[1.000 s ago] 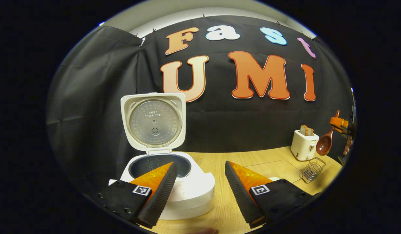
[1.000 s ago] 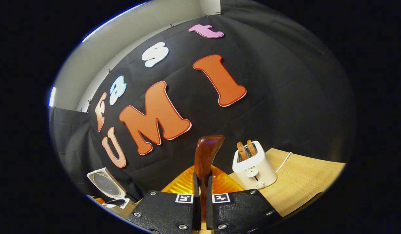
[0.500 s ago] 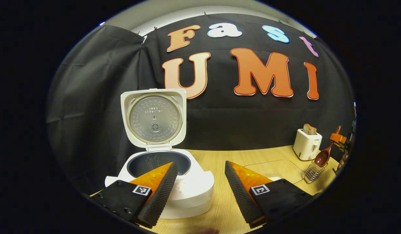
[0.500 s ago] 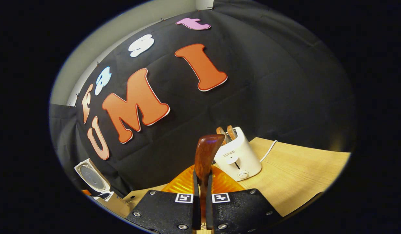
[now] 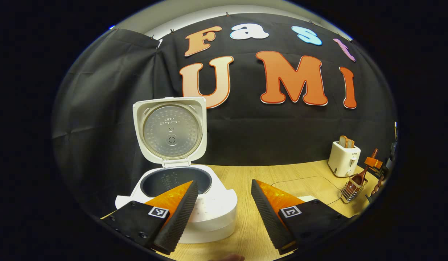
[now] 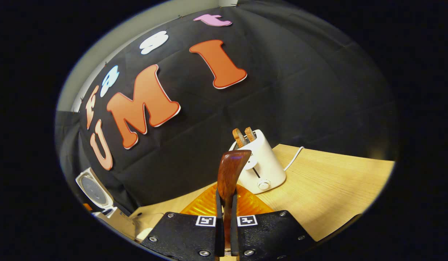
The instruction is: Close the left gripper, press the button to open the rice cooker; take a wooden spoon from the chopstick holder with the right hand, scoop a spoonful of rice and pour it into the rice cooker, then put the wooden spoon back into the chopstick holder.
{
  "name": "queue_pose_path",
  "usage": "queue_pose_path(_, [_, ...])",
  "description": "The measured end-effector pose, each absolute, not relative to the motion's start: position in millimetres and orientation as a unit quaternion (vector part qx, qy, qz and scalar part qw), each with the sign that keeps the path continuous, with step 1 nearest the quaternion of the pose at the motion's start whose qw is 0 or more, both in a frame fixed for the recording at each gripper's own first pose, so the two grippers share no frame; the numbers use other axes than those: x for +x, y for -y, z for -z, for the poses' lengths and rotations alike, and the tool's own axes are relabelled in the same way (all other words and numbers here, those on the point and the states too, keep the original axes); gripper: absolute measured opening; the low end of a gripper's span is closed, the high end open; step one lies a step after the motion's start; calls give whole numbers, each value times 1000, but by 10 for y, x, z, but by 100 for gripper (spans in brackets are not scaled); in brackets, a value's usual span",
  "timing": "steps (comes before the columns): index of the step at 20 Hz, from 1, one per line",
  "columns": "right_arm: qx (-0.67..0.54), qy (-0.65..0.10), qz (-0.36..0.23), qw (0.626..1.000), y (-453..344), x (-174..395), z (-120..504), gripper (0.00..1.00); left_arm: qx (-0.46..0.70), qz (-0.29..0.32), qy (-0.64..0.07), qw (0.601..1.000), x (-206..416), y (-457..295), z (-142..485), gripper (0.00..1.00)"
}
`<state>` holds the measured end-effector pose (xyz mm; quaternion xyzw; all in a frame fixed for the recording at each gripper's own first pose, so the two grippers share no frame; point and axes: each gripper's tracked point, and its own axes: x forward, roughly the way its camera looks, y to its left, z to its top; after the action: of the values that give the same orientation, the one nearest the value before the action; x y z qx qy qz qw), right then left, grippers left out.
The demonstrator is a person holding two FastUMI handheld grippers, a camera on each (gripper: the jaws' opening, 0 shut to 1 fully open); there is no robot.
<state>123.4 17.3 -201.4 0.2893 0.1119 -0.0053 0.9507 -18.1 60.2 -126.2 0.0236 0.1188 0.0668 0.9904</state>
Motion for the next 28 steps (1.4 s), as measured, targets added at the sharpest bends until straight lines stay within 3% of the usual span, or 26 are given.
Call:
queue_pose_path(3, [264, -113, -7, 958, -220, 1192, 2022, 9, 25, -67, -118, 990, -168, -597, 1254, 94])
queue_pose_path(7, [242, -108, -8, 964, -160, 1170, 1947, 19, 2, -55, -124, 991, -132, -582, 1249, 96])
queue_pose_path(11, [205, -107, 17, 973, 110, 1075, 1845, 39, -3, -67, -112, 991, -7, -748, 1050, 95])
queue_pose_path(16, [175, -97, 43, 979, 434, 861, 1553, 74, -4, -84, -86, 993, 171, -1057, 552, 95])
queue_pose_path(18, [164, -84, 48, 982, 573, 750, 1355, 81, -6, -90, -74, 993, 256, -1187, 304, 96])
queue_pose_path(28, [105, -46, 69, 991, 854, 319, 450, 89, 2, -154, -54, 987, 925, -2048, -777, 95])
